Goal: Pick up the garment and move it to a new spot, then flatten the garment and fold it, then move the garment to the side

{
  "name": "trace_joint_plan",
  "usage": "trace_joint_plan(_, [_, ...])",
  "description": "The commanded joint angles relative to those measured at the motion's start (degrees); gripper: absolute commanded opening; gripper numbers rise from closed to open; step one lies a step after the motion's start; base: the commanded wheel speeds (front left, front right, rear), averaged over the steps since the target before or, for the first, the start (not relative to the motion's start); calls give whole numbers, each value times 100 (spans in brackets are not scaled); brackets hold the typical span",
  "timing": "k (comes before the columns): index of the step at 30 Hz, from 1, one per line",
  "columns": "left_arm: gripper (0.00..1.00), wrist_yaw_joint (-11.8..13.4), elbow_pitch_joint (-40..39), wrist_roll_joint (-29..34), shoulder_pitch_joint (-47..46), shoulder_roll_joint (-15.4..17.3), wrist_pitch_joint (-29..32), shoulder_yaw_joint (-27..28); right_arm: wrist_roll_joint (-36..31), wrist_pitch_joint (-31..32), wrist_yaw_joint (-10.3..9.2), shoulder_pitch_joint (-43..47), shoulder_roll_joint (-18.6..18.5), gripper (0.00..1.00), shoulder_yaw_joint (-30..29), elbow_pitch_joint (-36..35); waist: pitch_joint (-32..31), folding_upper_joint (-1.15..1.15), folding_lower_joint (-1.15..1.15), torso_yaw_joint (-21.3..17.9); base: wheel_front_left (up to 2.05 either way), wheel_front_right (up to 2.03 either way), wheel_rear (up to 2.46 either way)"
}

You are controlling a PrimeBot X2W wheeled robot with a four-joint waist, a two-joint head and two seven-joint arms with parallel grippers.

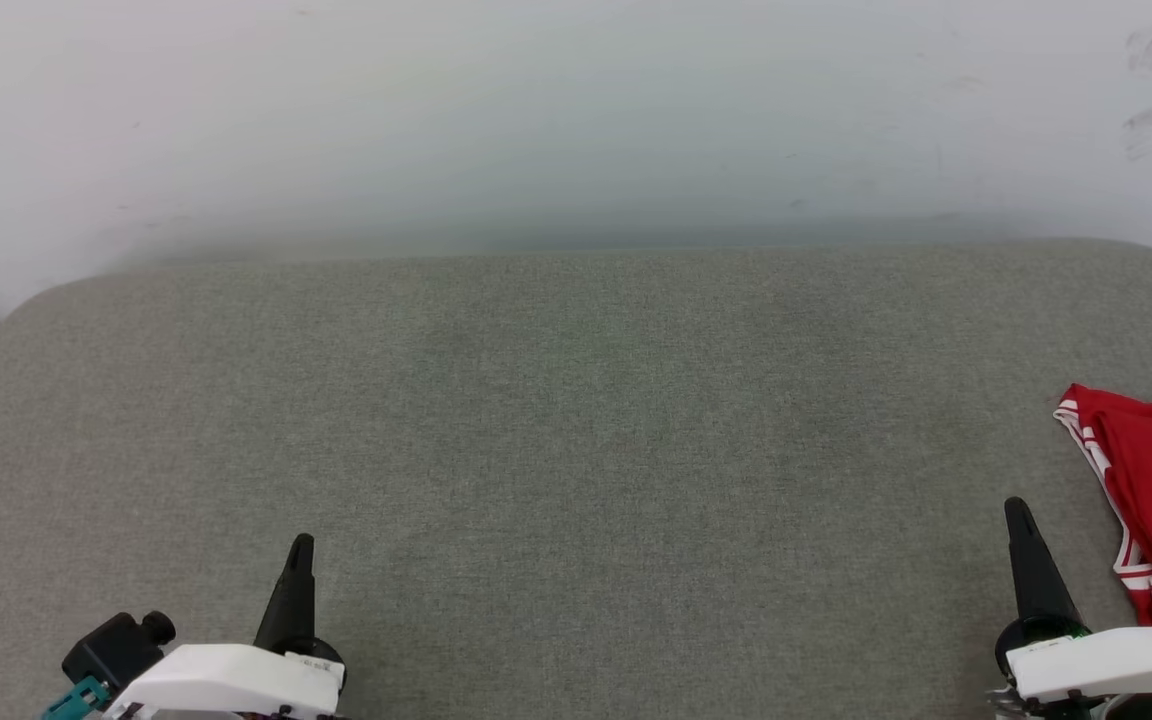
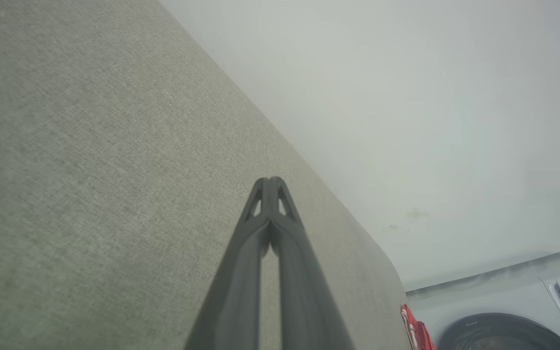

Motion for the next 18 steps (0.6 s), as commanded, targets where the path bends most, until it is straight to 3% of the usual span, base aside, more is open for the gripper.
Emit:
trace_joint_plan(1, [0,-44,-30,-205,-151,21,45,29,215,40,0,-185,-53,0,-9,-17,1,0,0,-1,0,0,0])
trace_joint_plan(18, [0,-161,104,-1241,-335,23,303,143,1235,300,0,-335,-50,0,-34,151,7,0,0,-7,0,0,0])
